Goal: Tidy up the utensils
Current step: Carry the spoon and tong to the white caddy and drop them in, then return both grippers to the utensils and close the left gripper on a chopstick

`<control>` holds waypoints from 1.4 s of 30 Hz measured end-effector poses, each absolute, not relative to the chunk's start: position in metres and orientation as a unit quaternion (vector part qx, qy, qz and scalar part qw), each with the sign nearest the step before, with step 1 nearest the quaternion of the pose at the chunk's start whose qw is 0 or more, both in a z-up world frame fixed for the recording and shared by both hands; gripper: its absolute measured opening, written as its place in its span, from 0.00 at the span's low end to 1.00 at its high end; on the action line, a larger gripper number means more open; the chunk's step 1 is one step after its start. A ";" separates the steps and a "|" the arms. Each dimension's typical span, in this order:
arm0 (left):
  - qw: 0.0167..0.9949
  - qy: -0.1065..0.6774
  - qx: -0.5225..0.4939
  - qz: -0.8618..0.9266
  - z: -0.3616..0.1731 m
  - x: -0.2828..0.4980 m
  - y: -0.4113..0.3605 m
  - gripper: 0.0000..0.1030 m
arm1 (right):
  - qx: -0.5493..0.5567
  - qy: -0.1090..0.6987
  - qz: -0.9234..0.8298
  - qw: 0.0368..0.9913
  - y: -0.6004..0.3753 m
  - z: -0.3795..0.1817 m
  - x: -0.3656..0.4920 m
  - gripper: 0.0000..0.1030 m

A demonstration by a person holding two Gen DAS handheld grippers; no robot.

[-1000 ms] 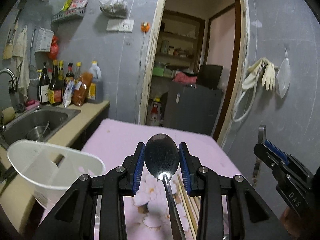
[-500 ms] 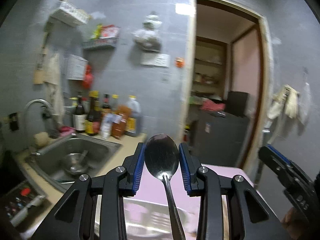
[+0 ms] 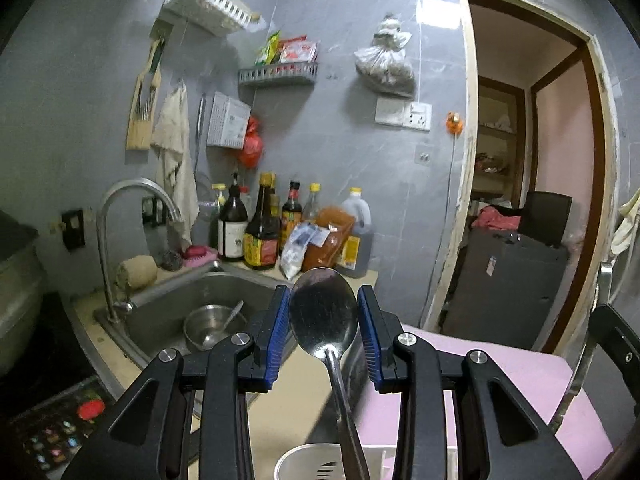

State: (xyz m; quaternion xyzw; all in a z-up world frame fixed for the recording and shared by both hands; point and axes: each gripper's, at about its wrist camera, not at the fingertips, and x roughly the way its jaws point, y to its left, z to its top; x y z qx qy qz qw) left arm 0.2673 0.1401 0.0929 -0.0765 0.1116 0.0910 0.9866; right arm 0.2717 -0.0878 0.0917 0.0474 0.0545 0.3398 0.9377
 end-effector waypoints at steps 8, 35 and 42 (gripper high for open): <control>0.984 0.131 -0.091 0.079 0.057 0.276 0.143 0.29 | 0.010 0.077 0.327 0.942 -0.067 0.054 0.278 0.21; 0.976 0.174 -0.135 -0.011 0.062 0.235 0.121 0.59 | 0.033 0.126 0.318 0.939 -0.100 0.044 0.256 0.53; 0.983 0.134 -0.119 -0.032 0.079 0.219 0.086 0.91 | 0.028 0.061 0.253 0.965 -0.155 0.074 0.229 0.82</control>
